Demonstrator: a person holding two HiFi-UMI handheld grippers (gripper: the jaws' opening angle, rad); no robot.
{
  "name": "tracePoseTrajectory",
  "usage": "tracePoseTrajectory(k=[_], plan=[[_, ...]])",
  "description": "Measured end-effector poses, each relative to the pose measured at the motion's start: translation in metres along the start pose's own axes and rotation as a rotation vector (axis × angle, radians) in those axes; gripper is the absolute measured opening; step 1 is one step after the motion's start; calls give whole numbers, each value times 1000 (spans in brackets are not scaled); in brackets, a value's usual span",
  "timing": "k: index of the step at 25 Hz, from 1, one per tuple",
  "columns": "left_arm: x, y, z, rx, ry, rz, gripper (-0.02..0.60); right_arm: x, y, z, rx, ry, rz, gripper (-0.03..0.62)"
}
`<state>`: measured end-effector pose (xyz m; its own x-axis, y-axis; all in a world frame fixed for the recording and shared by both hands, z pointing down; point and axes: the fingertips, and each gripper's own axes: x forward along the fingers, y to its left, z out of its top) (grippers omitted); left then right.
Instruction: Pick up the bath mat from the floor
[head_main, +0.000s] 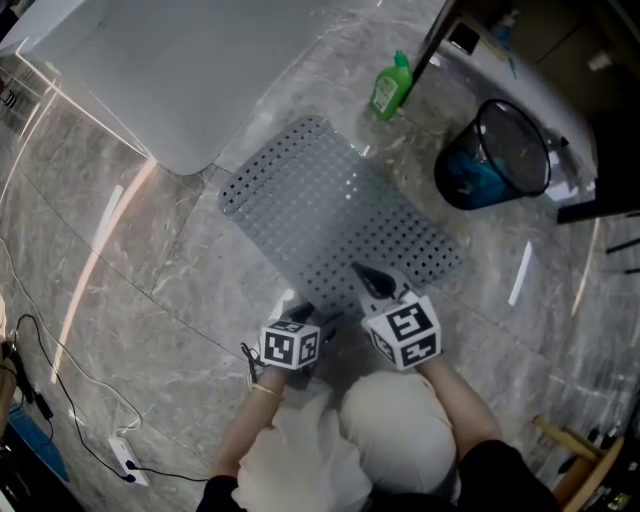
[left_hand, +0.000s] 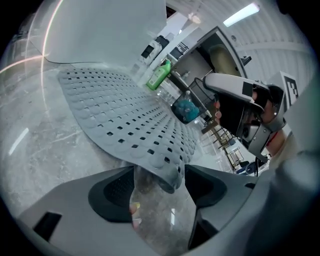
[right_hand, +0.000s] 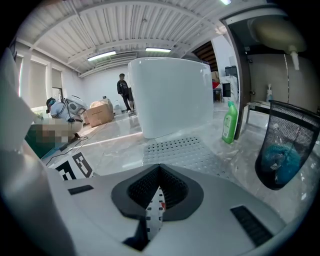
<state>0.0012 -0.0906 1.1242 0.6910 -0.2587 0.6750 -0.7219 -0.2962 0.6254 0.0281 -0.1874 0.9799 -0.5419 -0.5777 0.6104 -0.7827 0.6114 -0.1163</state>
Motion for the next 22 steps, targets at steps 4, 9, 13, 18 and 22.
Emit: tracePoseTrajectory(k=[4,9,13,18,22], plan=[[11,1,1,12,8,5,319,-3,-3,-3,-11,7,-2,11],[18,-6,1,27,29,-39,217,-7,-13,-5,-10,5,-24,11],[14,-16,7,38,-14,-68,120,-9,-16,-7,-3,9,-33,11],[11,-25,17,130,-52,-35,33,-10,-14,-7,-9,3,-27,11],[6,-30,23,154,-68,-48,23,-10,-13,-6,-8,4,-29,11]])
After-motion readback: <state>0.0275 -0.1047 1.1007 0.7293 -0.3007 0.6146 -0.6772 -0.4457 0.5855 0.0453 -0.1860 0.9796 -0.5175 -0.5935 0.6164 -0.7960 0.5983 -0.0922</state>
